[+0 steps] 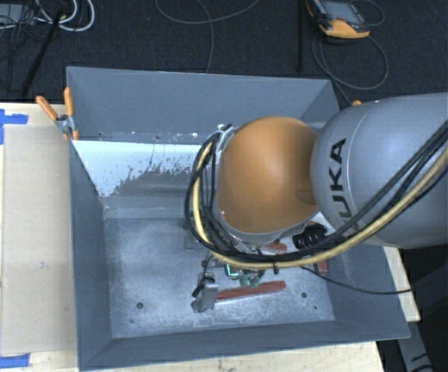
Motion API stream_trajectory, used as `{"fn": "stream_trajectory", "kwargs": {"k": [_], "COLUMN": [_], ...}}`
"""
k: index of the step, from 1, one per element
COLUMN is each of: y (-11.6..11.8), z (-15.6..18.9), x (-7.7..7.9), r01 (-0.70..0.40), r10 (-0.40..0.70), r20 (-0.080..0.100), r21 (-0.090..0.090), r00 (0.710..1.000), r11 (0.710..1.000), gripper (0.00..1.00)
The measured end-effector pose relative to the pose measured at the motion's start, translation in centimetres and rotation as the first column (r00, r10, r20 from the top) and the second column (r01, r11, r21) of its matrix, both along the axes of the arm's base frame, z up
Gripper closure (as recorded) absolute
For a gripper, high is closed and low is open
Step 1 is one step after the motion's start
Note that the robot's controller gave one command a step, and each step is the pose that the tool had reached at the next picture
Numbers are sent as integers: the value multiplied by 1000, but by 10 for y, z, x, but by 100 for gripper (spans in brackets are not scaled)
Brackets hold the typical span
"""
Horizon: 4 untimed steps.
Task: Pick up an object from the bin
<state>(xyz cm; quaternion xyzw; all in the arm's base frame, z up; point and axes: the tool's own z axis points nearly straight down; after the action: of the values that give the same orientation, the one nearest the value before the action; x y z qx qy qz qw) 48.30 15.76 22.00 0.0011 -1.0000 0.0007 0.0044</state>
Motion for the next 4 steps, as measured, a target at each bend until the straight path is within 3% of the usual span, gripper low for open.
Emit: {"fn": "stream_trajectory", "kwargs": {"k": [1,2,3,4], "y": [-62,-107,-106,-106], "z": [-75,-153,-151,-151], "x": [24,30,31,31], "r01": [-43,-320,-318,-317], "r10": [43,320,318,317], "r20": [1,2,6,6], "r21": [0,2,3,3], "r00": [999,948,948,948], "r11": [999,948,948,948], "gripper": [0,0,100,0]}}
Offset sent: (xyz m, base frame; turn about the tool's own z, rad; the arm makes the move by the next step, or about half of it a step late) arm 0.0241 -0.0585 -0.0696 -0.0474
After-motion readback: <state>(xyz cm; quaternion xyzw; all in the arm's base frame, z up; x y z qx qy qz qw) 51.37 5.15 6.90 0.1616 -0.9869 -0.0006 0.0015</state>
